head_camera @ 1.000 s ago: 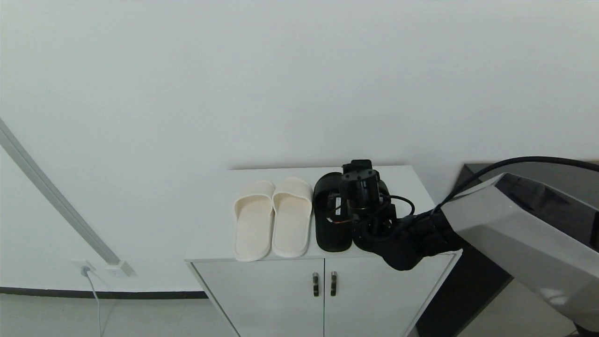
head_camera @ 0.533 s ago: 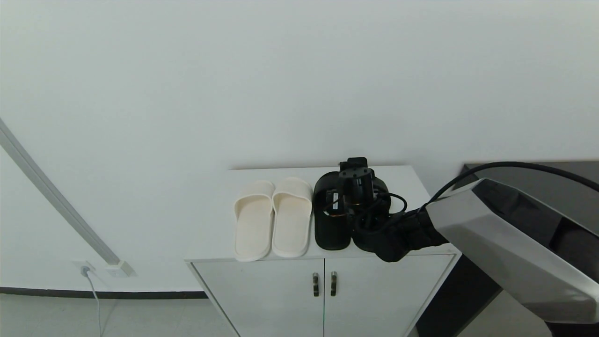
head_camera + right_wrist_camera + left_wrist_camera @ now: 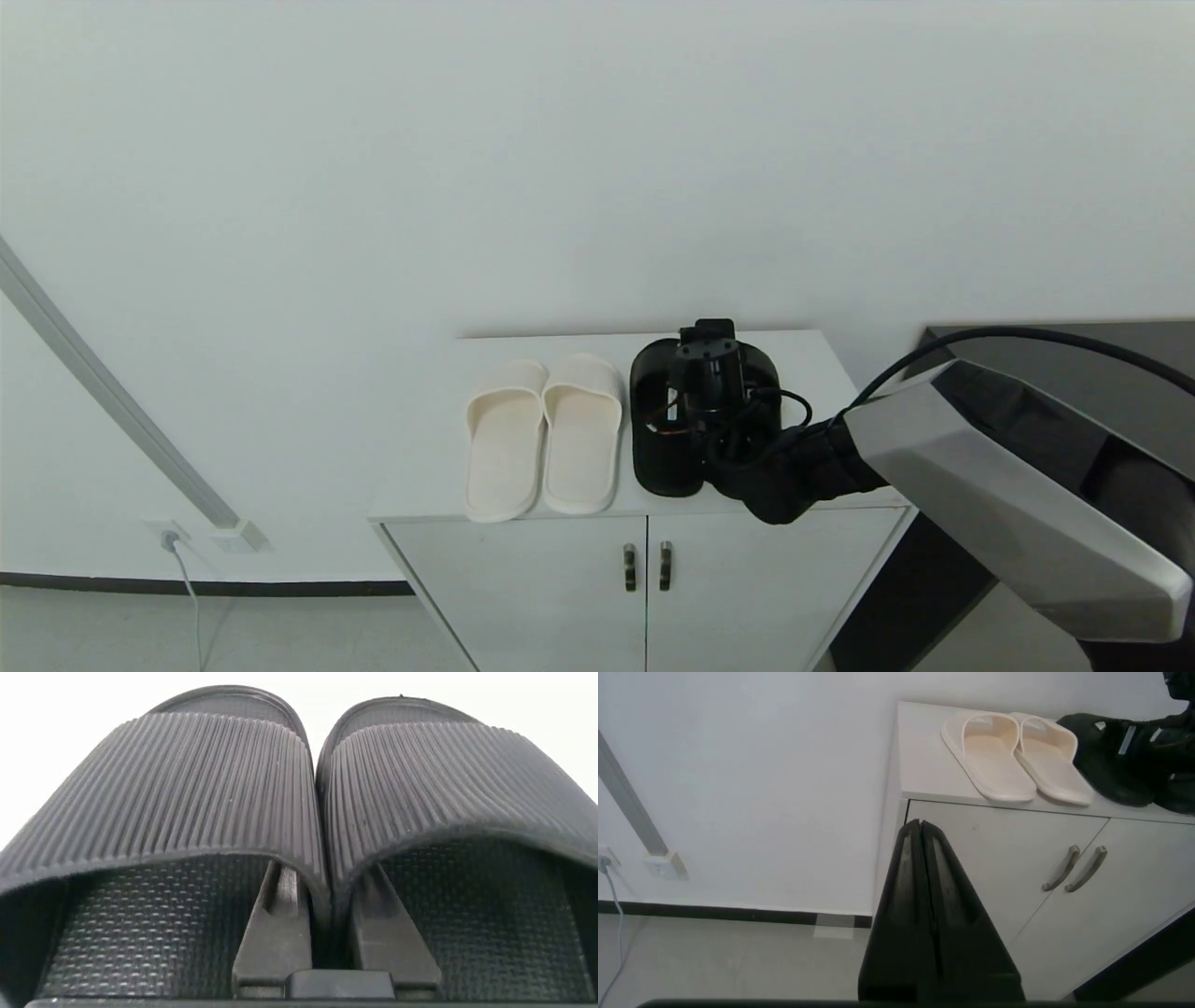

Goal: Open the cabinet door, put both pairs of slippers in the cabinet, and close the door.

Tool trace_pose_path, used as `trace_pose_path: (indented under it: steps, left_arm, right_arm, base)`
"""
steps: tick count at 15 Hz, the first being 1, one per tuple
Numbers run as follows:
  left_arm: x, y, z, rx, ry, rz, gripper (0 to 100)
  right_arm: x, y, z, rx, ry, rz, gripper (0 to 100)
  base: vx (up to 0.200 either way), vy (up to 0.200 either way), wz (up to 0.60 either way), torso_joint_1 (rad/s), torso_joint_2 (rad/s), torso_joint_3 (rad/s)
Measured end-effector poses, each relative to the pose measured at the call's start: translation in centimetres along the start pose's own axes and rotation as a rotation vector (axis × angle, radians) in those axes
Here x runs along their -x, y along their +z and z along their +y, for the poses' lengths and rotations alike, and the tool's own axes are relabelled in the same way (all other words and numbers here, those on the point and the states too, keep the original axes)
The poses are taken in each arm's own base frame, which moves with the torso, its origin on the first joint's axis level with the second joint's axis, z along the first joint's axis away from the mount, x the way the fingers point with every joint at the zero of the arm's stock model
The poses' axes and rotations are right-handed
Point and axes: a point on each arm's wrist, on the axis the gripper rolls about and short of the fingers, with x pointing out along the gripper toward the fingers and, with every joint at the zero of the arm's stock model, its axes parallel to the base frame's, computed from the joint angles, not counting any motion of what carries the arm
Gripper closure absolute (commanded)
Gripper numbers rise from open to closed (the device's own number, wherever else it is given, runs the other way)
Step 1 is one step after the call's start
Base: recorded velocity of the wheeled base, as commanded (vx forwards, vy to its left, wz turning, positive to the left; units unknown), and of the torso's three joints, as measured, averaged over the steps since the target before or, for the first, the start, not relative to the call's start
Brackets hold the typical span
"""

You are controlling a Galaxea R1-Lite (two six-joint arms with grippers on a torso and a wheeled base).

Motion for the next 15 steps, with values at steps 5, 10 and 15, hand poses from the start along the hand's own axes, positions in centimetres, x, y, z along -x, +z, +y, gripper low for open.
trace_pose_path:
  steps: [5, 10, 15]
  left_arm:
    - [0.0, 0.0, 0.0, 0.000, 0.000, 0.000, 100]
    - [0.0, 0.0, 0.0, -0.002, 0.002, 0.000, 100]
    - [0.0, 0.0, 0.0, -0.002, 0.002, 0.001, 100]
  right_arm:
    - [3.0, 2.0, -0.5, 0.042, 0.044, 0.000, 100]
    - [11.1, 4.0, -3.9, 0.127, 0.383, 0.091, 100]
    - [19.9, 4.7, -10.5, 0.183, 0.865, 0.172, 100]
  base:
    - [0.000, 0.000, 0.00, 0.000, 0.00, 0.000]
    - [0.000, 0.000, 0.00, 0.000, 0.00, 0.000]
    - [0.000, 0.000, 0.00, 0.000, 0.00, 0.000]
